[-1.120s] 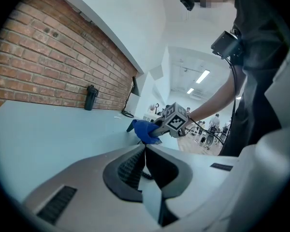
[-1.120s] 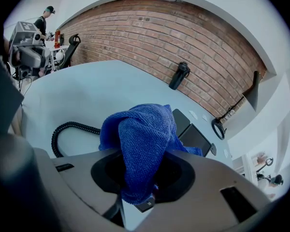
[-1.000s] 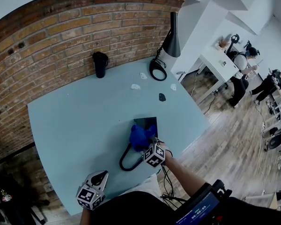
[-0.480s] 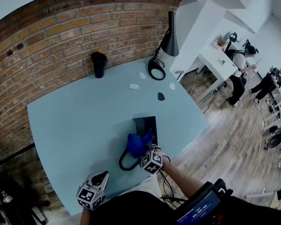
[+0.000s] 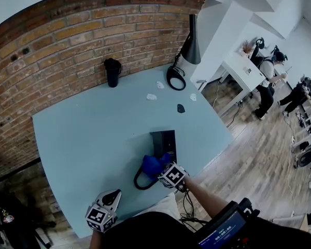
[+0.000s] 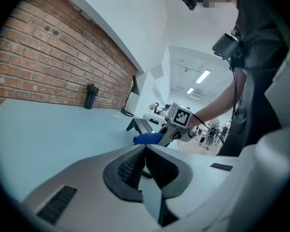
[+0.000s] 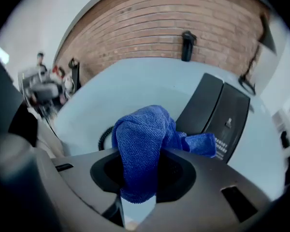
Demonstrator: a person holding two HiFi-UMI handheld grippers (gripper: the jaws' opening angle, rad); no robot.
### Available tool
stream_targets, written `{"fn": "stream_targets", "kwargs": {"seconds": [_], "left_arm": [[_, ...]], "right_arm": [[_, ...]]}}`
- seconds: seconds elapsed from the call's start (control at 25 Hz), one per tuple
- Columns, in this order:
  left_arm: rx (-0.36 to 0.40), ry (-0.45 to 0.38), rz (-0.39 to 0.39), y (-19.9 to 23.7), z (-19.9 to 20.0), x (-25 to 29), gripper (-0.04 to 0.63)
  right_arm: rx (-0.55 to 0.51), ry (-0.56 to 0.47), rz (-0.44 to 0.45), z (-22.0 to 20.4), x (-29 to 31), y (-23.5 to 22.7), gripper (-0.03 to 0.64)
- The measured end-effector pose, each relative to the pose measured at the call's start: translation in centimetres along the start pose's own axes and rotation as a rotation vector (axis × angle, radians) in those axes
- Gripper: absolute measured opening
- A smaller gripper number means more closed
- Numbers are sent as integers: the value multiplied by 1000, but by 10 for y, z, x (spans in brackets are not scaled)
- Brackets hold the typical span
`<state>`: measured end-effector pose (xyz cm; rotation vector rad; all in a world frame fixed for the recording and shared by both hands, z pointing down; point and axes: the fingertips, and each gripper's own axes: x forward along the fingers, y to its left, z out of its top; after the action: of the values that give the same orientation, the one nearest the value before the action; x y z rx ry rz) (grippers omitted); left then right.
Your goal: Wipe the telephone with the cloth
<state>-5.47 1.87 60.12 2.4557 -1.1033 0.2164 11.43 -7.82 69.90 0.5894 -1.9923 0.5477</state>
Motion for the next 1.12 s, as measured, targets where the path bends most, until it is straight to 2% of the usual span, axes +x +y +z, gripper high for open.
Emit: {"fn": "stream_targets", "kwargs": {"seconds": [0.08, 0.12, 0.2, 0.28, 0.44, 0.6, 0.72, 0.88, 1.12], "left_arm": [[-7, -3, 9, 3, 0, -2, 20], [-10, -4, 13, 5, 0, -3, 20], [-15, -6, 21, 6, -1, -6, 20], [-17, -4, 27, 7, -2, -8, 20], [-21, -1, 33, 7, -2, -8, 20], [-27, -2, 39, 10, 1, -7, 20], [-32, 3, 43, 13, 2, -7, 20], [-37, 14, 43, 12, -1, -4, 21], [-42, 23, 44, 12, 0, -3, 20]], "right_arm": [[168, -40, 119, 17, -14, -7, 141], [206, -74, 141, 30, -24, -15, 141], [211, -157, 106, 59, -47, -41, 143], [165, -249, 0, 91, -74, -74, 144], [-30, -372, -319, 146, -128, -132, 144], [-260, -352, -573, 168, -159, -152, 144], [-362, -310, -685, 168, -165, -158, 145], [-425, -199, -682, 145, -136, -157, 145], [-352, -65, -566, 95, -75, -159, 145]]}}
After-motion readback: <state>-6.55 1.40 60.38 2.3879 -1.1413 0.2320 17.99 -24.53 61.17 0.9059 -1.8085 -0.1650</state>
